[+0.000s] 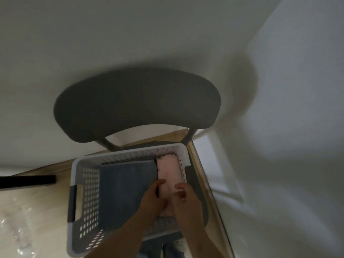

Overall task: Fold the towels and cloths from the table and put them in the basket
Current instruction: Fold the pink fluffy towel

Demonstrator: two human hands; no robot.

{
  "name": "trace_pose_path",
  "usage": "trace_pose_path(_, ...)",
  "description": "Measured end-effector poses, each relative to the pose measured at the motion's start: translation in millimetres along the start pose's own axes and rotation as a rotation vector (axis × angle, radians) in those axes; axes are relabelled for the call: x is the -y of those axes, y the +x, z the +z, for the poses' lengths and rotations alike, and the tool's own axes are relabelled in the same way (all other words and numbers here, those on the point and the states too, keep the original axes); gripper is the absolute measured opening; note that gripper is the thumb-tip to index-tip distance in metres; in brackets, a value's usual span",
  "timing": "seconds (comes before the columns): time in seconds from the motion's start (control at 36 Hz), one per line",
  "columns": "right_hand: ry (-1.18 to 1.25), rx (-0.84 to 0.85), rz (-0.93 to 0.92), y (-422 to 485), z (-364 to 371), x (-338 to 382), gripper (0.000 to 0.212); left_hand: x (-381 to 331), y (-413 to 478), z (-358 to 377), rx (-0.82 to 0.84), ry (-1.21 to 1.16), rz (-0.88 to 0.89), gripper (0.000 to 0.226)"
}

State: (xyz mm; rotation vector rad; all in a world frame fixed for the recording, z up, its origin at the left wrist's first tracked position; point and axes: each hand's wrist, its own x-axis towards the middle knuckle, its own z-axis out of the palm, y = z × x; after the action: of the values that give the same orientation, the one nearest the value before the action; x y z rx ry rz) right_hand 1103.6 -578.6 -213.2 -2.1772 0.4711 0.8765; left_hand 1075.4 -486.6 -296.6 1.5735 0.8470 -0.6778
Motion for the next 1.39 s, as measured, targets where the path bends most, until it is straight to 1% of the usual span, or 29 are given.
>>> trace_pose_path(0.06, -0.041, 0.031, 0.011, 4, 7, -1, 0.018, 3, 2, 1, -0.091, 0.207, 0.035, 0.048)
trace_pose_path(0.08, -0.058, 0.050, 0.006, 7, 11, -1, 0.018, 5, 2, 1, -0.124, 0.236, 0.052, 0.046)
trace_pose_path(0.17, -0.108, 0.100, -0.012, 12, 19, -2, 0.026, 8, 0, 0, -0.214, 0.194, 0.073, 0.045)
trace_pose_path(0.22, -0.099, 0.127, -0.010, 16, 20, -2, 0.030, 11, -1, -1, -0.272, 0.173, 0.072, 0.046)
trace_pose_path(0.28, -0.077, 0.149, 0.001, 20, 20, -3, 0.031, 10, -4, 0, -0.286, 0.160, 0.084, 0.043)
trace_pose_path(0.31, -0.069, 0.158, 0.009, 23, 20, -3, 0.030, 9, -5, 1, -0.267, 0.175, 0.106, 0.041)
trace_pose_path(0.39, -0.081, 0.181, 0.034, 29, 20, -3, 0.027, 1, -4, 2, -0.146, 0.354, 0.150, 0.035)
trace_pose_path(0.44, -0.098, 0.210, 0.050, 32, 22, -5, 0.034, -2, 0, 1, -0.076, 0.449, 0.117, 0.035)
trace_pose_path(0.47, -0.103, 0.228, 0.056, 34, 22, -7, 0.036, -3, 2, 1, -0.030, 0.536, 0.091, 0.036)
trace_pose_path(0.53, -0.109, 0.252, 0.057, 37, 25, -10, 0.034, -5, 4, -1, 0.055, 0.705, 0.027, 0.040)
trace_pose_path(0.61, -0.109, 0.299, 0.054, 39, 31, -14, 0.030, -9, 5, -2, 0.152, 0.826, -0.025, 0.051)
trace_pose_path(0.64, -0.099, 0.311, 0.060, 40, 32, -15, 0.031, -9, 5, -2, 0.156, 0.828, -0.022, 0.050)
trace_pose_path(0.67, -0.070, 0.319, 0.077, 39, 32, -15, 0.031, -9, 5, -3, 0.133, 0.810, -0.011, 0.044)
trace_pose_path(0.72, 0.028, 0.296, 0.110, 41, 30, -16, 0.026, -13, 4, -6, 0.006, 0.769, 0.047, 0.030)
trace_pose_path(0.75, 0.072, 0.273, 0.121, 41, 27, -15, 0.024, -16, 4, -7, -0.067, 0.763, 0.097, 0.027)
trace_pose_path(0.78, 0.103, 0.252, 0.125, 42, 24, -14, 0.026, -20, 3, -8, -0.125, 0.752, 0.162, 0.028)
trace_pose_path(0.81, 0.114, 0.239, 0.117, 41, 22, -14, 0.028, -23, 4, -9, -0.150, 0.739, 0.229, 0.032)
trace_pose_path(0.86, 0.093, 0.230, 0.089, 38, 18, -12, 0.030, -29, 10, -9, -0.098, 0.748, 0.322, 0.043)
trace_pose_path(0.89, 0.083, 0.217, 0.083, 36, 18, -11, 0.031, -29, 16, -8, -0.053, 0.792, 0.337, 0.050)
trace_pose_path(0.94, 0.081, 0.204, 0.079, 34, 15, -12, 0.032, -28, 29, -8, 0.019, 0.908, 0.296, 0.062)
trace_pose_path(1.03, 0.050, 0.192, 0.063, 30, 13, -10, 0.035, -32, 40, -7, 0.087, 0.990, 0.218, 0.067)
trace_pose_path(1.08, 0.009, 0.187, 0.064, 28, 13, -9, 0.036, -38, 38, -5, 0.114, 0.972, 0.213, 0.062)
trace_pose_path(1.17, -0.038, 0.199, 0.067, 22, 12, -8, 0.037, -48, 25, -4, 0.081, 0.839, 0.216, 0.043)
trace_pose_path(1.19, -0.052, 0.194, 0.065, 19, 11, -7, 0.036, -49, 19, -5, 0.061, 0.798, 0.205, 0.041)
trace_pose_path(1.28, -0.118, 0.193, 0.024, 6, 8, -6, 0.033, -49, -2, -11, -0.018, 0.618, 0.155, 0.045)
trace_pose_path(1.33, -0.093, 0.133, -0.031, -5, 4, -10, 0.034, -50, -20, -15, -0.077, 0.525, 0.141, 0.042)
trace_pose_path(1.39, 0.060, 0.120, -0.033, -23, -3, -11, 0.035, -52, -41, -15, -0.128, 0.413, 0.107, 0.038)
